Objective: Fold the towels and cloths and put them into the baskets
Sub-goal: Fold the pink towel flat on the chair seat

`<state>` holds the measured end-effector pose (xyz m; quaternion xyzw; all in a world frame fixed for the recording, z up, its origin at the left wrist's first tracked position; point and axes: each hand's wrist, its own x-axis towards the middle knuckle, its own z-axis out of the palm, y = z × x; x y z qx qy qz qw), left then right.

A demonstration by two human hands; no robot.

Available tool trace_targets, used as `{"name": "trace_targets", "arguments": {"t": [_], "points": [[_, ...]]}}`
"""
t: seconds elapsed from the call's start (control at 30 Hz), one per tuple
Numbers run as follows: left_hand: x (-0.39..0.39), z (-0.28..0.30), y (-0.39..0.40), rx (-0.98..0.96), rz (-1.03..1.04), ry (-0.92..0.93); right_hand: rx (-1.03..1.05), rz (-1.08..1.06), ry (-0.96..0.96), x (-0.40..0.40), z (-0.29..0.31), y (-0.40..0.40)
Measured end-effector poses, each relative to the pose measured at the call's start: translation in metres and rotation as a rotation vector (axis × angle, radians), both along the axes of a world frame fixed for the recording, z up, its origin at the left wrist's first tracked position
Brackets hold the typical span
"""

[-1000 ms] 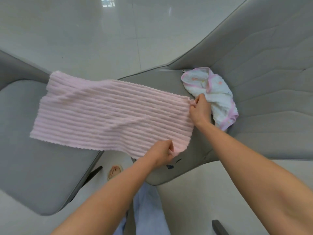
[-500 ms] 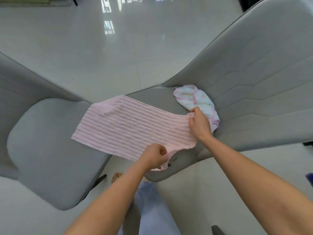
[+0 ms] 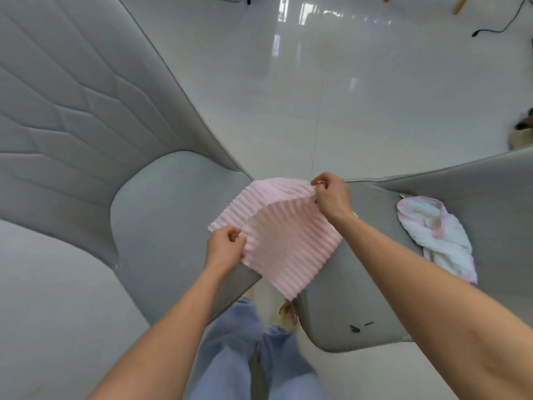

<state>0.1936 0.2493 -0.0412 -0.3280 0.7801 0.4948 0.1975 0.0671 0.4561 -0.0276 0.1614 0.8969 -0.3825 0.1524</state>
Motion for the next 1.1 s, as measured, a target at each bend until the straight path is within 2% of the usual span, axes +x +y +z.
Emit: {"name": "trace_targets", "arguments": {"t": [0.2, 0.3, 0.43, 0.53, 0.63, 0.73, 0.87, 1.0, 1.1], "points": [[-0.028, -0.032, -0.040, -0.046, -0.029, -0.045, 0.012, 0.014, -0.129, -0.039, -0.037, -0.055], [-0.046, -0.049, -0.051, -0.041, -0.022, -0.075, 0.209, 0.148, -0.129, -0.051, -0.057, -0.065], [-0.062, -0.069, -0.065, -0.208, -0.156, -0.158, 0.565, 0.414, -0.068, -0.066, -0.079, -0.079], [-0.062, -0.078, -0.074, -0.312, -0.263, -0.202, 0.690, 0.648, 0.017, -0.079, -0.097, -0.088], [-0.058, -0.084, -0.076, -0.429, -0.386, -0.123, 0.559, 0.782, -0.034, -0.094, -0.113, -0.095], [-0.057, -0.087, -0.076, -0.498, -0.514, -0.053, 0.396, 0.793, -0.207, -0.107, -0.125, -0.102], [-0.064, -0.093, -0.079, -0.518, -0.654, -0.111, 0.199, 0.871, -0.402, -0.117, -0.130, -0.108], [-0.070, -0.094, -0.081, -0.450, -0.696, -0.178, 0.078, 0.973, -0.492, -0.115, -0.129, -0.116], [-0.074, -0.092, -0.081, -0.419, -0.751, -0.185, 0.109, 0.969, -0.510, -0.114, -0.127, -0.117]]}}
